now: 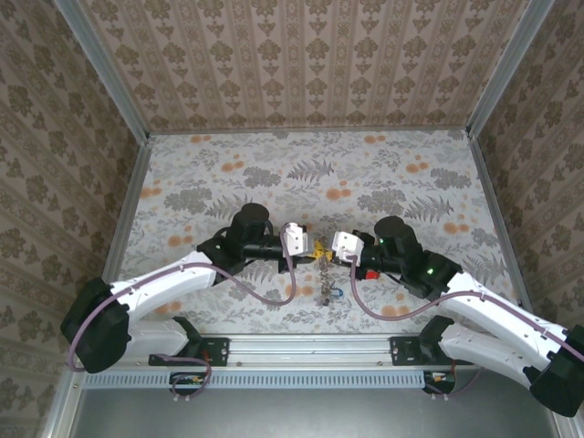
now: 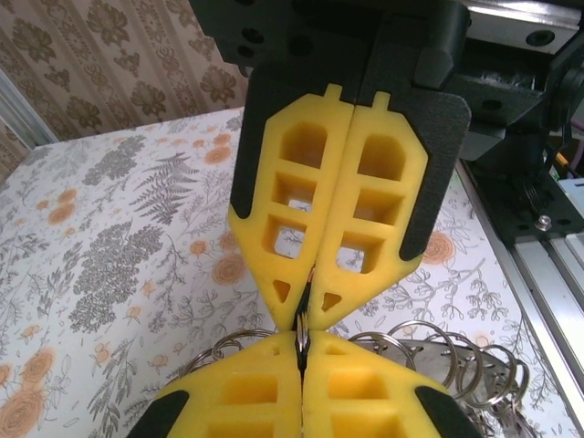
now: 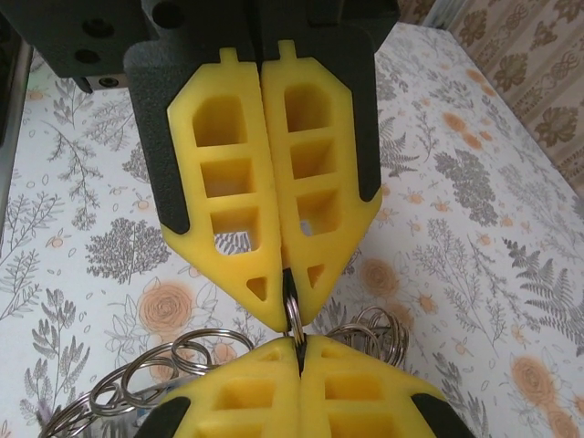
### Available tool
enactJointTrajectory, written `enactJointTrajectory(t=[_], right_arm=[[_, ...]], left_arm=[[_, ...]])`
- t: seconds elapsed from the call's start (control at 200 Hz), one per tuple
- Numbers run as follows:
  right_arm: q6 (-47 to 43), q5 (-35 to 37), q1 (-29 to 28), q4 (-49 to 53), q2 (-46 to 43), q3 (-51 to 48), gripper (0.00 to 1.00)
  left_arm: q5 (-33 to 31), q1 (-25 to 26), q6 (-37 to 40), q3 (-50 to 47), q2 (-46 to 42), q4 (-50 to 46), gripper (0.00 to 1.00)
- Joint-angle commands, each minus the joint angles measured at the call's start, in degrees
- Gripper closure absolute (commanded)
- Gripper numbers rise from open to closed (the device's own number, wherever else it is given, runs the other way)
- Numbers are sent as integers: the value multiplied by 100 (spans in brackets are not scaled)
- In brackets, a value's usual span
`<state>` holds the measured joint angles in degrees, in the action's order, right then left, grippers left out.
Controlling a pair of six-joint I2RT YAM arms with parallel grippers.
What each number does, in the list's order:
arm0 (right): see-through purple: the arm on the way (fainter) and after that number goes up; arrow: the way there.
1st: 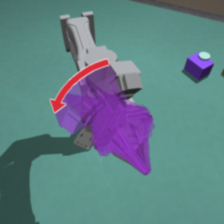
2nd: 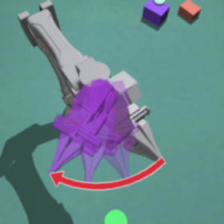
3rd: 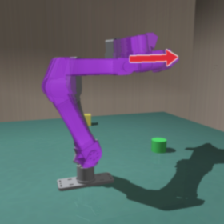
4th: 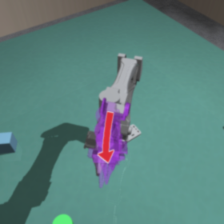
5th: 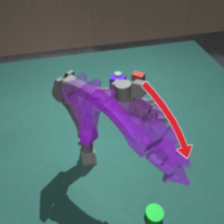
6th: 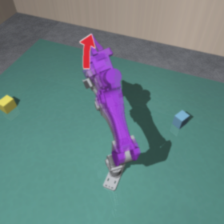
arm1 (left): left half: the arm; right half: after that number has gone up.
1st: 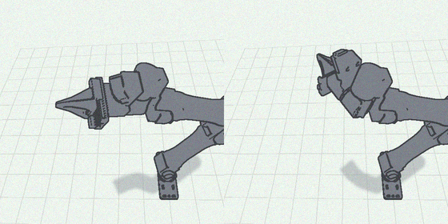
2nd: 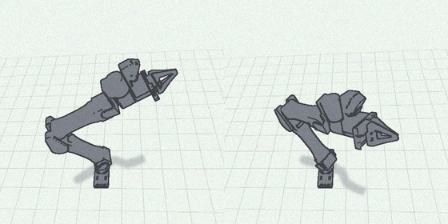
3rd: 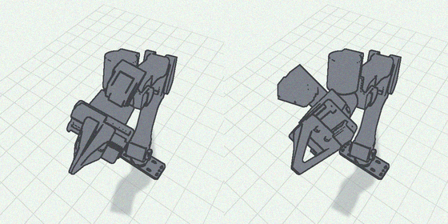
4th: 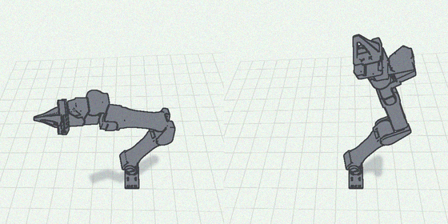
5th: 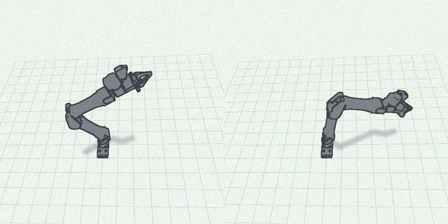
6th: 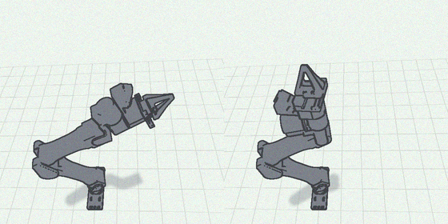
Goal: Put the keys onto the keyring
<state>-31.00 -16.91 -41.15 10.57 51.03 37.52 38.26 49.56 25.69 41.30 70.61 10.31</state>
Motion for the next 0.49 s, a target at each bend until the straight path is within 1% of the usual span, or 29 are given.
enactJointTrajectory(t=[0.0, 0.075, 0.15, 0.215, 0.27, 0.31, 0.405, 0.49], right_arm=[[-116, -109, -66, -90, -79, 188, 100], [-75, -137, -64, -156, -132, 130, 100], [54, -295, -16, -337, -271, -11, 100], [197, -540, 89, -428, -396, -139, 86], [317, -670, 167, -502, -518, -259, 80], [411, -761, 222, -603, -611, -358, 77], [685, -1104, 379, -939, -813, -561, 74], [862, -1465, 538, -1118, -884, -614, 72]], left_arm=[[31, 86, 364, 229, 69, -373, 100], [41, 90, 422, 230, 26, -369, 100], [-64, 89, 346, 128, -100, -63, 100], [-104, 75, 287, 14, -233, 251, 100], [-79, 58, 307, -49, -332, 435, 100], [61, 54, 352, -79, -399, 542, 100], [534, 16, 376, -160, -529, 893, 100], [779, 0, 311, -205, -591, 1160, 100]])
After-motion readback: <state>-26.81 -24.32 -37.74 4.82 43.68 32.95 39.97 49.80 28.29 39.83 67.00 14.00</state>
